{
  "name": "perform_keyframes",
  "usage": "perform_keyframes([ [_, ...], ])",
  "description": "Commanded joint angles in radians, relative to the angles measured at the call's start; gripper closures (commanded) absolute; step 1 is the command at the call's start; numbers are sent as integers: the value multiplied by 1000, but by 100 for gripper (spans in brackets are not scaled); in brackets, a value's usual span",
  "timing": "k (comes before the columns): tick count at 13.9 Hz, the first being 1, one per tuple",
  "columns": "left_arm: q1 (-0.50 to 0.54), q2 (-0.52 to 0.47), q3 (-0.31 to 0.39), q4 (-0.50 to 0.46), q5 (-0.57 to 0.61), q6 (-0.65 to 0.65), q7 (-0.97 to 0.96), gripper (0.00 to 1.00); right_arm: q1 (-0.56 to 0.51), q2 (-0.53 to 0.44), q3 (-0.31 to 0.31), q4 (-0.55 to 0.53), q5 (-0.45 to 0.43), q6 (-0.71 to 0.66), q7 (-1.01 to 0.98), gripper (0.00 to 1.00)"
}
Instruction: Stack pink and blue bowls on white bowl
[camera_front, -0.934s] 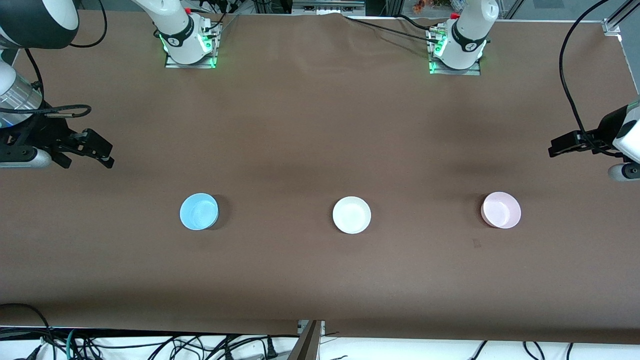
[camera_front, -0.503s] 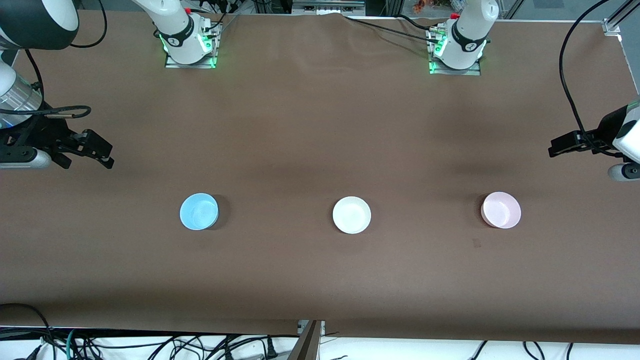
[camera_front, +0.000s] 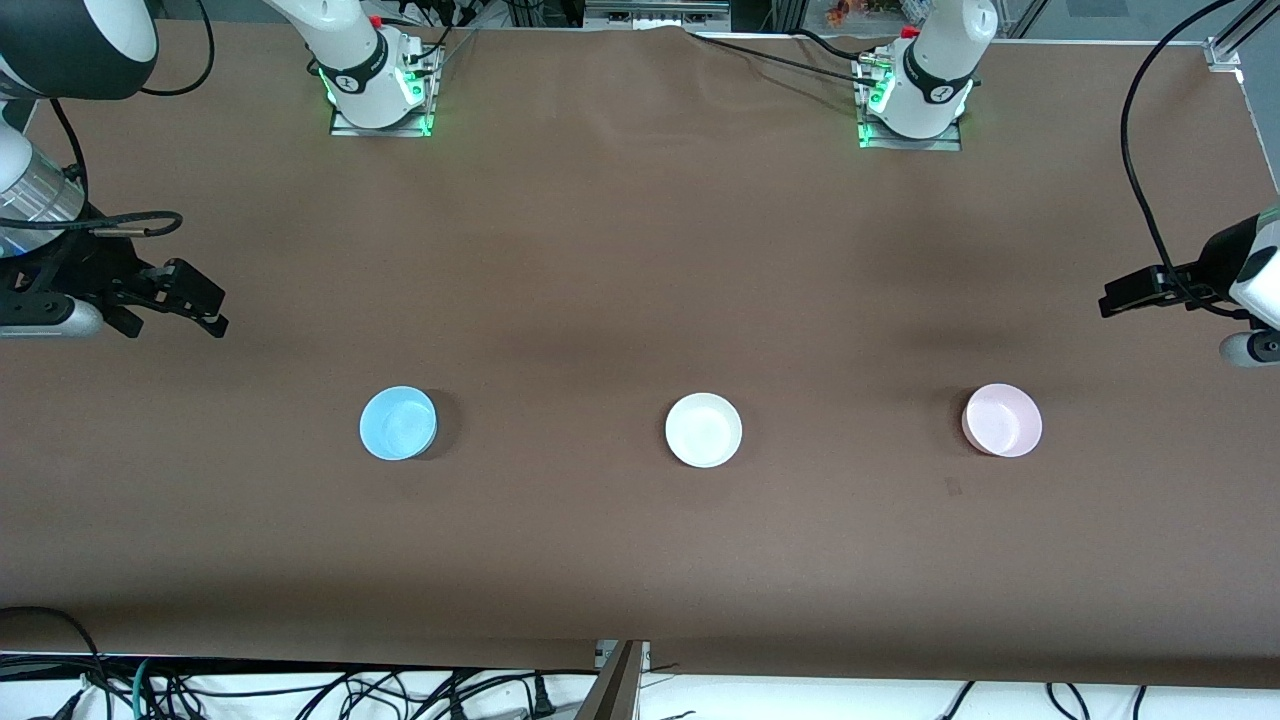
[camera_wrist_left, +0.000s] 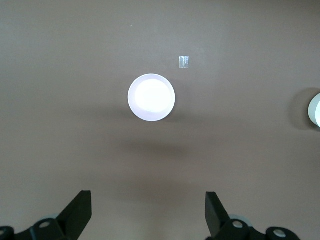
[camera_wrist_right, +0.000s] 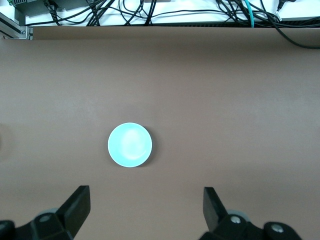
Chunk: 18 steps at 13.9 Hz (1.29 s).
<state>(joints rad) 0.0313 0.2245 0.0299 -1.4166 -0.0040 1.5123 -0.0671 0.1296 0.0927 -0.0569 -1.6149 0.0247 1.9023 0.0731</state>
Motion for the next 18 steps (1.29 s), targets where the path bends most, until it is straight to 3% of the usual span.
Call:
perform_keyframes([
  [1,39,93,1,47,-17,3,12,0,-7,13,6,29,-11,-8,-3,0],
  [7,81,243,2,-59,-36,265,44,0,1,13,8,29,-12,-9,-3,0],
  [11,147,340,18,-194,-174,555,283,0,-5,15,8,27,-20,-8,-4,0],
  [18,162,389,33,-317,-321,675,398,4,-7,18,6,27,-23,-9,-4,0],
])
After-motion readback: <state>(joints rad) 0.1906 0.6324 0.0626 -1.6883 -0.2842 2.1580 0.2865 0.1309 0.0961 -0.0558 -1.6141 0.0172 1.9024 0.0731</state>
